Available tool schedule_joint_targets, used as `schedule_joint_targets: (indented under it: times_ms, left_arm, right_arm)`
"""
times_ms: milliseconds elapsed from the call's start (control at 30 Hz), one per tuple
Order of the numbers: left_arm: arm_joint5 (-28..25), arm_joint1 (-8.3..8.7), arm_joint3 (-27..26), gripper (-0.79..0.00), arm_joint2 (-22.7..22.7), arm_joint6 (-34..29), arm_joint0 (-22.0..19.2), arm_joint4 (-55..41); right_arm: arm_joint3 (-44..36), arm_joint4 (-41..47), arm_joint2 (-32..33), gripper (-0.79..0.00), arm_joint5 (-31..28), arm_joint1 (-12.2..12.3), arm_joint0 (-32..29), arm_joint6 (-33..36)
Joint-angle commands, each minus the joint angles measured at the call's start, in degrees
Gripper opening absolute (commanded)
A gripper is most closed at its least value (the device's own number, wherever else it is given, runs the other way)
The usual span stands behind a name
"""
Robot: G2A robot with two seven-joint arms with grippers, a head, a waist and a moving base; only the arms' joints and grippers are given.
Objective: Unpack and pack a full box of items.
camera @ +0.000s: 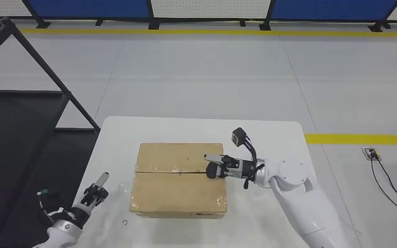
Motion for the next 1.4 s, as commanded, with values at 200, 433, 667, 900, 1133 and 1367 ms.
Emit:
schedule_joint_targets:
  times_ms: [200,433,667,900,1133,1367]
  left_arm:
    - [-1.57,1.33,0.72,0.0,2.9,1.24,2.48,42.93]
    - [-0.76,1.18,0.71,0.0,3.28,1.45,2.27,42.2]
    - [2.93,1.14,0.64,0.0,5.17,7.88,2.71,55.0]
    - [8.13,0.58,5.03,0.0,10.6,21.38,0.36,73.69]
    - [4.03,0.38,11.89,0.0,14.54,26.65,-4.24,83.59]
    - [-1.77,0.55,15.84,0.0,15.92,27.43,-7.36,90.54]
  right_arm:
    - [0.49,-0.83,-0.99,0.0,-1.11,0.14,1.06,1.89]
    - [0.2,-2.5,-1.8,0.0,-1.57,0.17,1.51,2.55]
    - [0.1,-2.49,-1.81,0.0,-1.58,0.17,1.34,2.25]
    - [-1.4,-2.1,-1.63,0.0,-1.17,0.42,0.11,1.28]
    - [-0.92,-1.69,-2.09,0.0,-1.08,0.46,0.57,1.19]
    - [-1.43,-1.77,-2.31,0.0,-0.75,0.59,0.43,0.63]
